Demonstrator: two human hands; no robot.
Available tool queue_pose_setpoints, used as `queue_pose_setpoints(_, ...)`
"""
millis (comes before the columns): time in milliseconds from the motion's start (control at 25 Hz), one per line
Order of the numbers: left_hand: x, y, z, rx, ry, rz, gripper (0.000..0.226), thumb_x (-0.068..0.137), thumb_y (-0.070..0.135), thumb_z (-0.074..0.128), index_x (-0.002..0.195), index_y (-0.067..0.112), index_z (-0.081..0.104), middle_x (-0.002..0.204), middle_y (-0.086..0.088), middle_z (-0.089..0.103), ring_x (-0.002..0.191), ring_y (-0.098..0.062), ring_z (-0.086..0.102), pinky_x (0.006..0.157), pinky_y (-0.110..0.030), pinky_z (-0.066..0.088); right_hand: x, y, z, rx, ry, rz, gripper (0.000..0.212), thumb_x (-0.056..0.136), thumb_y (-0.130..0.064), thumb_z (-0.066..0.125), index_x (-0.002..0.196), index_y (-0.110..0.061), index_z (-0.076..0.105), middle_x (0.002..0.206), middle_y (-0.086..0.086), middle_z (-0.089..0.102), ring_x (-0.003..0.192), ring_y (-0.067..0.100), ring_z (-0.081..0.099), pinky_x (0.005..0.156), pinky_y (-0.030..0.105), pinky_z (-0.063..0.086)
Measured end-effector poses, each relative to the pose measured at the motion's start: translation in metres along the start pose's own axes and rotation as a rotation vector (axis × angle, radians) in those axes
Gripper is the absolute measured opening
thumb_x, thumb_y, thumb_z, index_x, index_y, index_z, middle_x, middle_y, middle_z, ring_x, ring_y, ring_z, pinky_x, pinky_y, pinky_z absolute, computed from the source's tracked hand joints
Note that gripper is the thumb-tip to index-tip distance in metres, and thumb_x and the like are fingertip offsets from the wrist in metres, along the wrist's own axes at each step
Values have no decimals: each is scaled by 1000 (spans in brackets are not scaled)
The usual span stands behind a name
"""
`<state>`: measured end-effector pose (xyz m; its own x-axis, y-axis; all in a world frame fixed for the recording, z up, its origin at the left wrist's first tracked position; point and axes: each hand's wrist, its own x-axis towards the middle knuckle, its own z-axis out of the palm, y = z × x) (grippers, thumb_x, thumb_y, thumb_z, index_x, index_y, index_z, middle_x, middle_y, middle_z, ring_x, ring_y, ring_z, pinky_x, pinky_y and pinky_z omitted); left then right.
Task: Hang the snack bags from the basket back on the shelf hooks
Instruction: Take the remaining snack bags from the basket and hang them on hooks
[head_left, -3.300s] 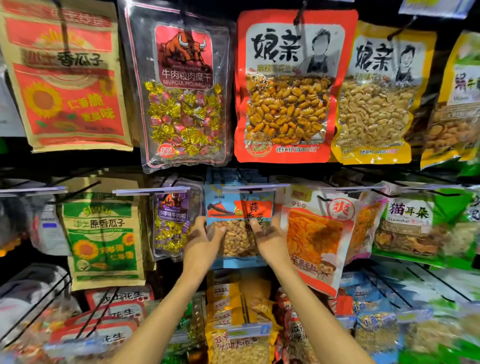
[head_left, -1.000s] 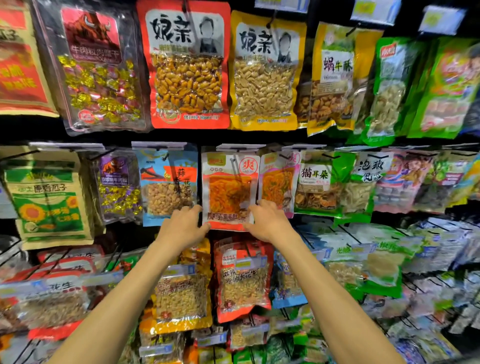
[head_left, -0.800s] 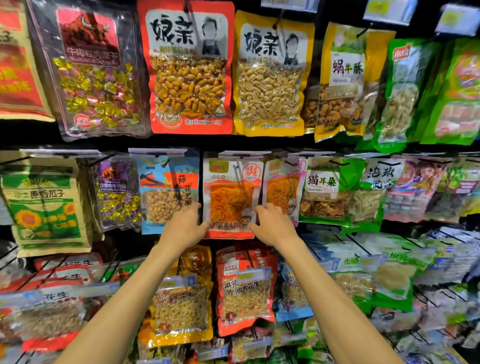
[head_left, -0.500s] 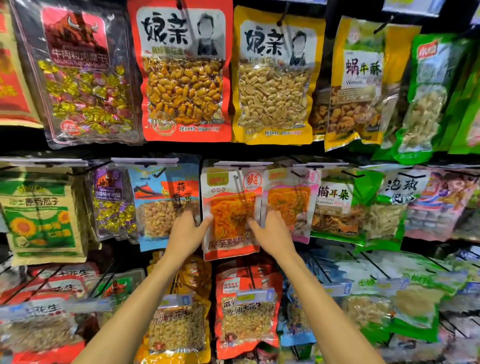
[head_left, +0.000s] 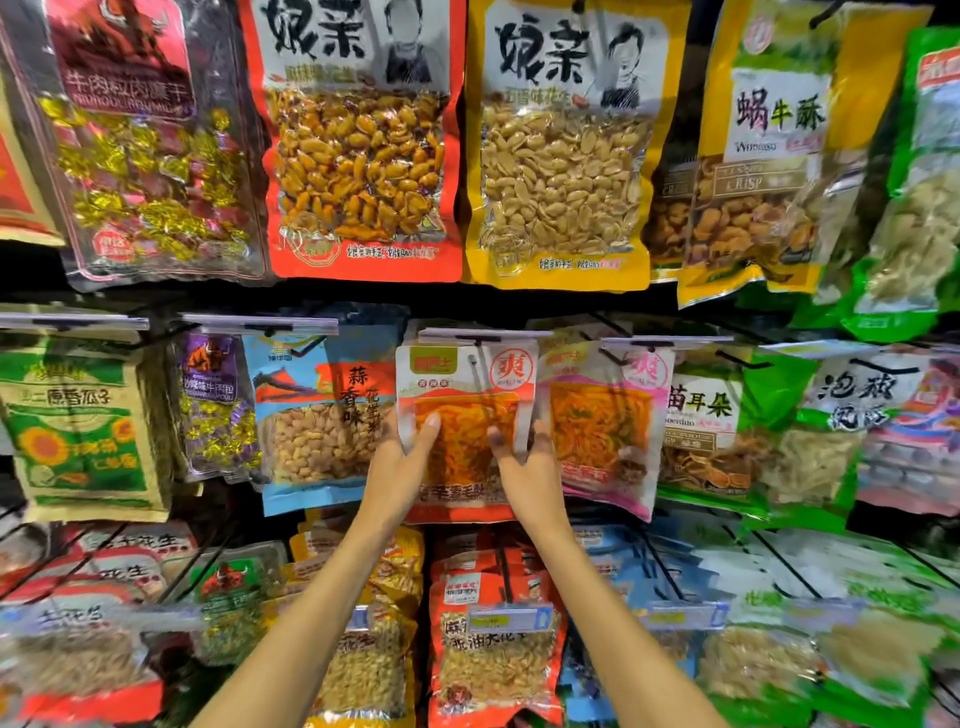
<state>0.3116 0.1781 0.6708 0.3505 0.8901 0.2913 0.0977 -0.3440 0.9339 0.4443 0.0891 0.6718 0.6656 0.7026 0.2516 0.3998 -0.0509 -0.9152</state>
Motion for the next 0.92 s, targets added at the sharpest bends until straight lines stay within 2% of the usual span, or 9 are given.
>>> queue_pose_setpoints(80, 3, -1, -1, -43, -20, -32, 81, 90, 67, 47, 149, 13, 36, 146, -11, 49, 131, -31, 49, 103, -46, 43, 4, 2, 4, 77, -3, 5, 102, 74, -84, 52, 153, -25, 25, 153, -2, 38, 135, 22, 46, 106, 42, 44)
queue_pose_setpoints(120, 4, -1, -2, -70, -22, -27, 75, 91, 66, 47, 151, 26, 31, 150, 6, 42, 136, -17, 41, 108, -36, 38, 6, 3, 4, 117, -13, 5, 105, 71, -86, 53, 153, -28, 24, 151, -5, 40, 134, 21, 47, 106, 43, 44)
queue_pose_setpoints(200, 6, 1, -1, -132, -45, -34, 69, 90, 66, 47, 150, 38, 27, 144, 19, 36, 136, -7, 34, 106, -28, 32, 8, 1, 3, 183, -66, 52, 111, 68, -86, 55, 156, -29, 17, 147, -8, 42, 134, 21, 46, 108, 42, 41)
queue_pose_setpoints(320, 9, 0, 3, -198, -69, -132, 74, 93, 64, 45, 155, 33, 21, 151, 14, 30, 142, -13, 28, 109, -33, 29, 13, 5, 6, 228, -118, 117, 127, 55, -95, 51, 157, -35, 6, 154, -3, 39, 136, 24, 47, 113, 50, 36)
queue_pose_setpoints(440, 16, -3, 3, -226, -89, -165, 91, 82, 79, 47, 156, 35, 18, 160, 8, 26, 146, -17, 26, 113, -38, 27, 10, -2, 3, 256, -133, 136, 103, 81, -74, 55, 158, -31, 1, 156, -5, 33, 142, 22, 39, 115, 38, 31)
queue_pose_setpoints(520, 19, -2, 4, -269, -108, -184, 93, 80, 80, 49, 155, 35, 20, 157, 9, 30, 144, -15, 31, 110, -37, 33, 14, -2, 0, 272, -131, 148, 82, 97, -48, 54, 158, -23, 4, 145, -5, 39, 141, 20, 38, 99, 22, 33)
queue_pose_setpoints(680, 22, 0, 6, -354, -103, -225, 79, 85, 69, 54, 151, 30, 33, 144, 7, 49, 126, -12, 51, 93, -29, 47, 21, -6, 3, 300, -78, 121, 75, 99, -40, 55, 157, -27, 10, 152, -1, 39, 131, 23, 49, 88, 26, 39)
queue_pose_setpoints(800, 23, -5, 6, -312, -83, -238, 100, 70, 85, 55, 150, 31, 32, 145, 5, 50, 130, -15, 50, 108, -43, 43, 22, 2, 10, 304, -46, 118, 72, 100, -37, 54, 157, -30, 11, 137, -2, 54, 89, 15, 63, 68, 23, 47)
queue_pose_setpoints(920, 23, -6, 6, -243, -54, -250, 105, 68, 89, 49, 152, 30, 27, 149, 3, 44, 136, -21, 43, 112, -49, 38, 17, 1, 9, 260, -29, 100, 58, 102, -34, 50, 153, -27, 24, 123, -6, 61, 98, 22, 64, 70, 31, 49)
